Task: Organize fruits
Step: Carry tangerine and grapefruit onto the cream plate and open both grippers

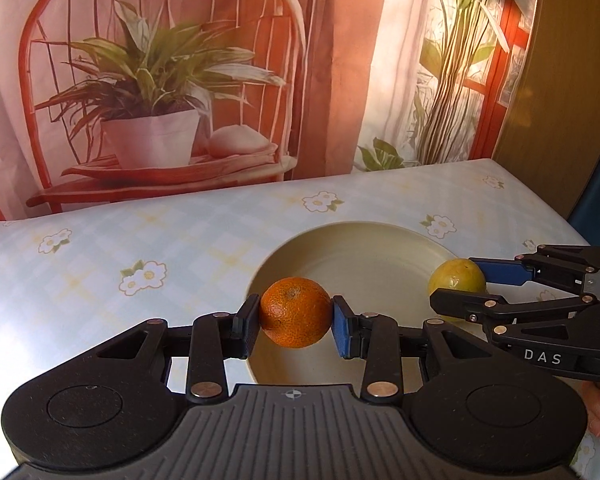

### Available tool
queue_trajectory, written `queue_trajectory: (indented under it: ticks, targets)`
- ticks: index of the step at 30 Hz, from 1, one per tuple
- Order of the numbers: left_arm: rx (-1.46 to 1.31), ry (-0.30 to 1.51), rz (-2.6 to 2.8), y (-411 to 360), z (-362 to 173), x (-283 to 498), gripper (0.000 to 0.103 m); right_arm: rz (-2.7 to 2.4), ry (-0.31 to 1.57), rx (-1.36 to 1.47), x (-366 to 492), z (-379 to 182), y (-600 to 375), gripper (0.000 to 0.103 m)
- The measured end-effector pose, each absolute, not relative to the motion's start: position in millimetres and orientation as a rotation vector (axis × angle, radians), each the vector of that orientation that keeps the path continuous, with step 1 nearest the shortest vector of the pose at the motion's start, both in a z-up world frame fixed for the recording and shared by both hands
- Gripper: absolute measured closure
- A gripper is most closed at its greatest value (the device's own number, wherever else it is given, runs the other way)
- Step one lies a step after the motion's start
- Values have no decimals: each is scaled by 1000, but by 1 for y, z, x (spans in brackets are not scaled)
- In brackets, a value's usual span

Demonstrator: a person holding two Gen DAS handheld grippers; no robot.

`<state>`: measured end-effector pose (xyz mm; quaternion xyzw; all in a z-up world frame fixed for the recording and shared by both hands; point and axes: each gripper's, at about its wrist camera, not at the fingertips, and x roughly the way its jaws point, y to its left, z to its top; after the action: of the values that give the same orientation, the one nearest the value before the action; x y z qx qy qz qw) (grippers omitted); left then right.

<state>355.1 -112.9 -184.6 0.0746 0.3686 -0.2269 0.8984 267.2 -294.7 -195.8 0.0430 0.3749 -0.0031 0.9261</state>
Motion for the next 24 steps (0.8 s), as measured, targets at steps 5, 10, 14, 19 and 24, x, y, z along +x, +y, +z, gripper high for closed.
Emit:
queue_trajectory:
  ticks: [5,10,14,19,24]
  targets:
    - [177,797,-484,-117,-199,361,64,-10,775,110,264,-203,-298,60]
    - [208,822,-483,-121,-206,363,64,-26,772,108,264,-203,-296,60]
    - [190,826,-475,-117,-204,365,63,-35,775,127,264,-203,-297,60]
    - [153,857,-476,-112,-199,367,62,-50,776,142,262,-199,-296,59]
    - [125,837,-484,-100,-182,355,62,-71,760,183,251,-189,-298,57]
